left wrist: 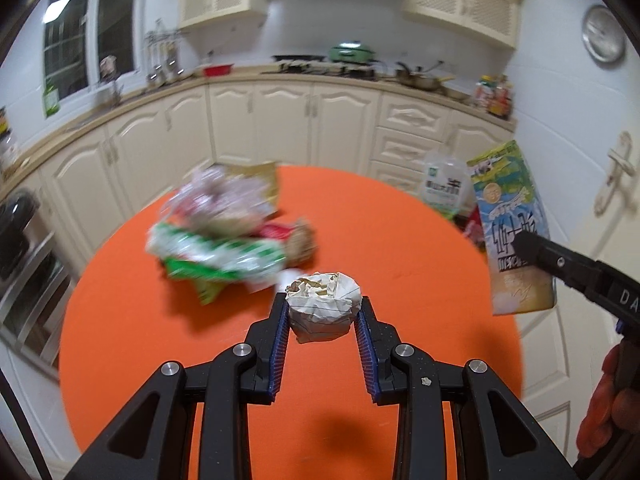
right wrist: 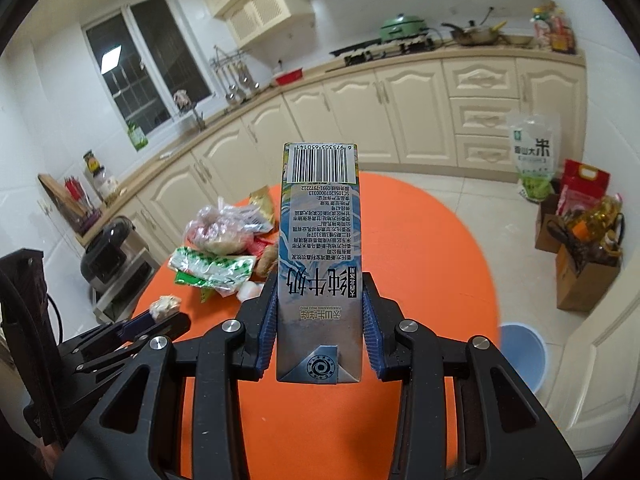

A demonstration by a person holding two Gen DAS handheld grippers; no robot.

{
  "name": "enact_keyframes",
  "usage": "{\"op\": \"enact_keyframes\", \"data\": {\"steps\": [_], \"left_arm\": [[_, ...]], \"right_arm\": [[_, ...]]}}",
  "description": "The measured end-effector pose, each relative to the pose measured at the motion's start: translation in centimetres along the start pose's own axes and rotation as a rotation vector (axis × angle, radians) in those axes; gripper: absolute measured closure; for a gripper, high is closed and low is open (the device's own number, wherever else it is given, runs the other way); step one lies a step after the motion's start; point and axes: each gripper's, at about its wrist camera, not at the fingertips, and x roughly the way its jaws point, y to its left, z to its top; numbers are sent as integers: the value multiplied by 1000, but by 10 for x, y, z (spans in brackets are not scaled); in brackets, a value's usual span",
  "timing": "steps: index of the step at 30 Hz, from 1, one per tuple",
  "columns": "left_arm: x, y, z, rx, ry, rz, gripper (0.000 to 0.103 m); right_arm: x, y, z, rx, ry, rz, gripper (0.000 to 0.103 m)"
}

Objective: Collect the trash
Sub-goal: 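Carry the paper ball and milk carton to the blue bin and release both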

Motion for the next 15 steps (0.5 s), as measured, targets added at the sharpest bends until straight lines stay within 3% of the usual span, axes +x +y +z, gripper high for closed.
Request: {"op": "enact_keyframes", "data": {"steps": [8, 15], "left_arm": [[22, -81, 22, 118, -10, -129, 75], [70, -147, 38, 183, 44, -249, 75]], "right_arm": [[-54, -76, 1, 111, -88, -81, 68], [-85, -164, -4, 244, -122, -201, 68]]}}
